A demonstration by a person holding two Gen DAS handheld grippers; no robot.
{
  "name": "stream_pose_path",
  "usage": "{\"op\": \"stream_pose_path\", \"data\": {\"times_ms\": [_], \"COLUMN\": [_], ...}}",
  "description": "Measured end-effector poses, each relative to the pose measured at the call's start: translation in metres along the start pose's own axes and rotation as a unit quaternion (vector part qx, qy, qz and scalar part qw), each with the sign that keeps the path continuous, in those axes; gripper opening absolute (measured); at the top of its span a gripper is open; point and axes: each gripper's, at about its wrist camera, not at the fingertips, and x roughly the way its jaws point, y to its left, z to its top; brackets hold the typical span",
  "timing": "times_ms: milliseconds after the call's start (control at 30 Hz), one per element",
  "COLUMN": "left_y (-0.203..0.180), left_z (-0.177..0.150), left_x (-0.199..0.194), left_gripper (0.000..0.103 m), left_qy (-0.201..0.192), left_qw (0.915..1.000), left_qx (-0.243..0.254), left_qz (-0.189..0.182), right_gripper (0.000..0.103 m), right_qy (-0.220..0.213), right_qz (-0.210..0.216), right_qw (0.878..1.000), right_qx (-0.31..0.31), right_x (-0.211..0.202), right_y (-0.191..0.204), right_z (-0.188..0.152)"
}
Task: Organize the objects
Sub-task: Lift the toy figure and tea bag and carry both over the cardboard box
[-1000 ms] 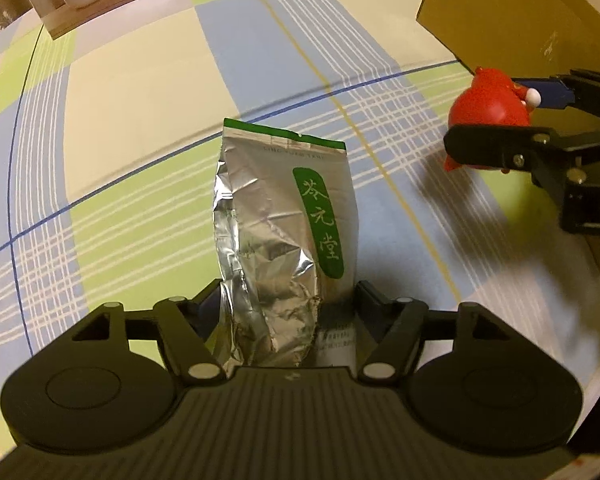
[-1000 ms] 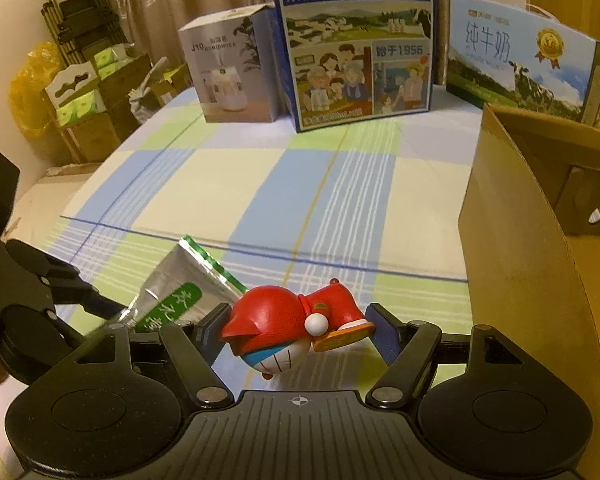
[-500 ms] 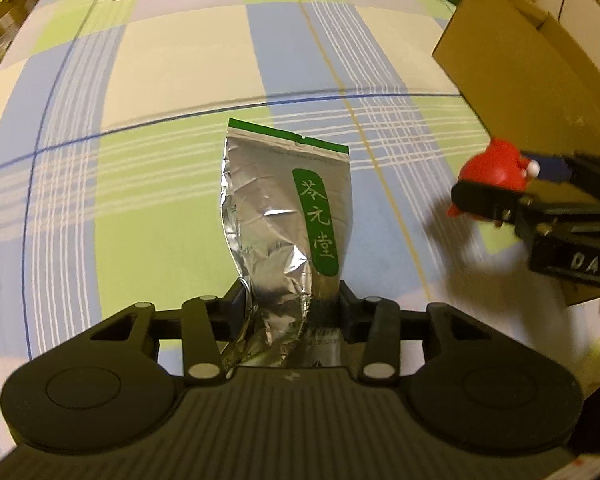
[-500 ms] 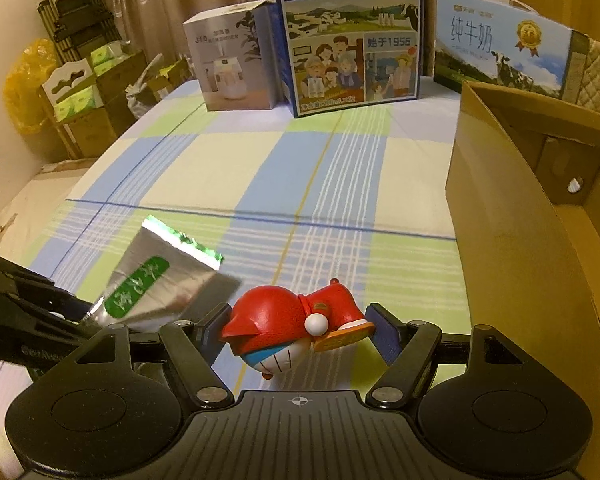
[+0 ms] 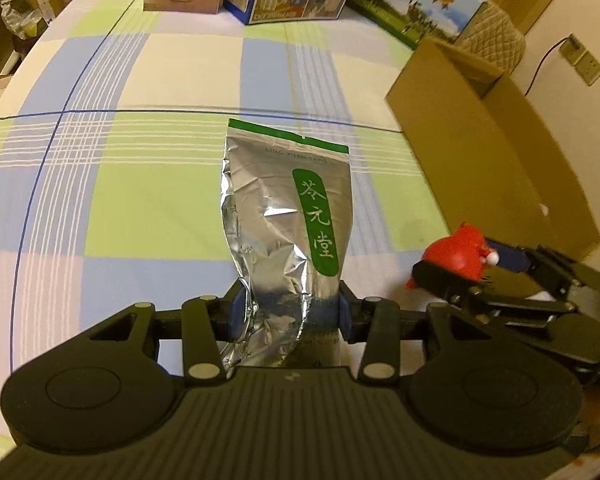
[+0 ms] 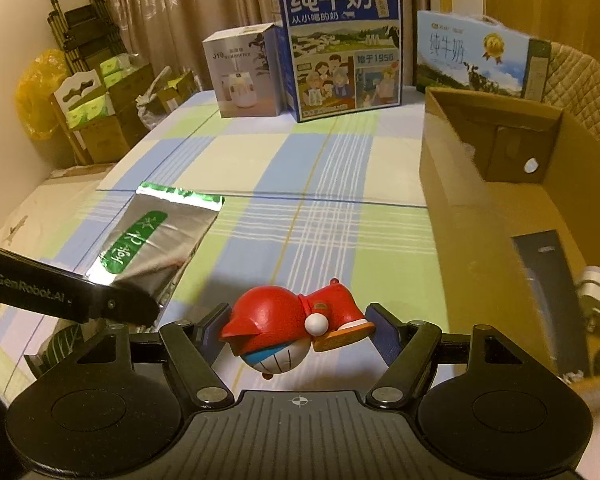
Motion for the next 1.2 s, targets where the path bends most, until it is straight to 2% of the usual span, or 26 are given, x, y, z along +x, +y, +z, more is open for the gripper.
{"op": "stream_pose_path", "data": {"times_ms": [300,733,867,1200], "left_y": [-0.019,-0.046,-0.055,-0.093], "left_z": [-0.025,-0.037,-0.035,-0.027], "left_x": [-0.033,-0.063,-0.07,-0.073], "left_gripper": [0.039,0.039,0.039,0.039], "left_qy": [-0.027,-0.053,-0.063,-0.068], "left_qw": [0.9992,0.9975,0.9968,0.9937], "left_qx": [-0.025,-0.032,-0.031,-0.03], "left_qz": [-0.014,-0.034,-0.039,-0.083], "right_gripper": [0.07,0.07,0.07,0.07], "right_qy": [-0.018,-0.046,-0.052,-0.072], "right_qz": [-0.012,-0.02,-0.032,-0.073], "right_qw": [1.0,0.999,0.998,0.995], "right_qx": [-0.005,-0.014,-0.009,0.013], "right_x": [-0.038,-0.078,-0.089,-0.121], "right_y": [-0.001,-0.005,-0.013,-0.053], "right_z": [-0.007,-0.009,-0.01,-0.01]}}
